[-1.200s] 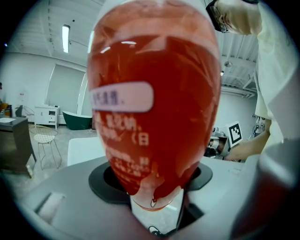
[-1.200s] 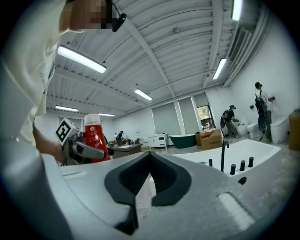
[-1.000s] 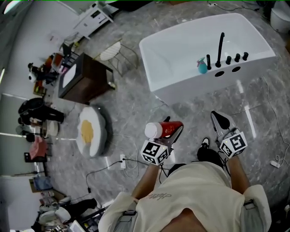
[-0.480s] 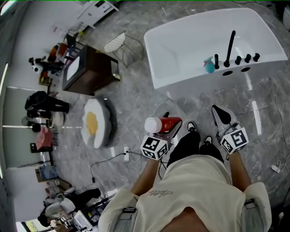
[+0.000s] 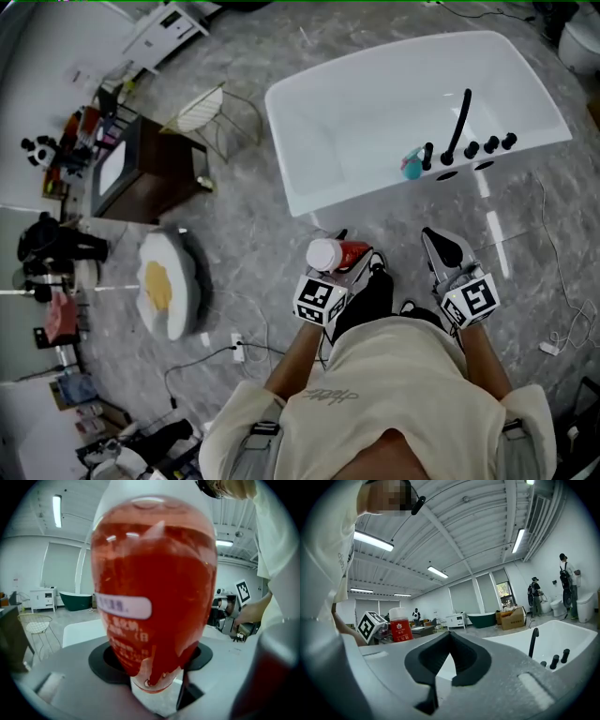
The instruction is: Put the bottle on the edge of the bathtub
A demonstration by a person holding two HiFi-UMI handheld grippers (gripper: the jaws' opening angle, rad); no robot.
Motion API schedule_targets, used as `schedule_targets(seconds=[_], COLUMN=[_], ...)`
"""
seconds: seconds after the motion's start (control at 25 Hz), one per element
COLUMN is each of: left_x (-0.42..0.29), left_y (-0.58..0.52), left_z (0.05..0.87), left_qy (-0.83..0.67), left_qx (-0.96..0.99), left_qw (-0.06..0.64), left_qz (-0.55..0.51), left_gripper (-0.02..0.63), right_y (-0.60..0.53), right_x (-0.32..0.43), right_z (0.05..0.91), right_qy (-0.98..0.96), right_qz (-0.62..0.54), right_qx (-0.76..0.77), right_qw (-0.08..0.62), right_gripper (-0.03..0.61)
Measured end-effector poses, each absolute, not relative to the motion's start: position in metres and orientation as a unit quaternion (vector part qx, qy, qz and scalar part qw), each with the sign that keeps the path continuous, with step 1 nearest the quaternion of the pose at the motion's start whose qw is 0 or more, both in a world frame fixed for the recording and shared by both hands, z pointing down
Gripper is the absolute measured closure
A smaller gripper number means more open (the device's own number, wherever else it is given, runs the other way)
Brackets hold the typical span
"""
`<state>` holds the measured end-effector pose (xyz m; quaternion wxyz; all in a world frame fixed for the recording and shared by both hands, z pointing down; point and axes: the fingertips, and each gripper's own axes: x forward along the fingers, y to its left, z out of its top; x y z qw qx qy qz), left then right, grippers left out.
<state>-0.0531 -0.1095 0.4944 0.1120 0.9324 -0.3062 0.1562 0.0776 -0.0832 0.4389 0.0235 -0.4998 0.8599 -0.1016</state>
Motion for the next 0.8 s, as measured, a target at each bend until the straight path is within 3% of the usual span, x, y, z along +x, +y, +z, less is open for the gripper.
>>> schedule_targets(seconds=[0.36, 0.8], left_x=[-0.028, -0.004], left_y=[-0.212, -0.305], left_z=[0.550, 0.664], left_qy=[-0.247, -0.227], left_qx=[0.947, 0.948], left_qw=[0.045, 0.038], left_qz=[0.202, 0.219], left_gripper=[0.313, 0.313], right_y=[-0.172, -0.223], right_x=[0.073, 0.062], right_z=[0.447, 0.496], right_qy=[0.845, 0.828], right_qz=[-0.117, -0.173], right_qx=[-0.521, -0.530], right_qw=[-0.025, -0.061], right_gripper=[0.577, 0.577])
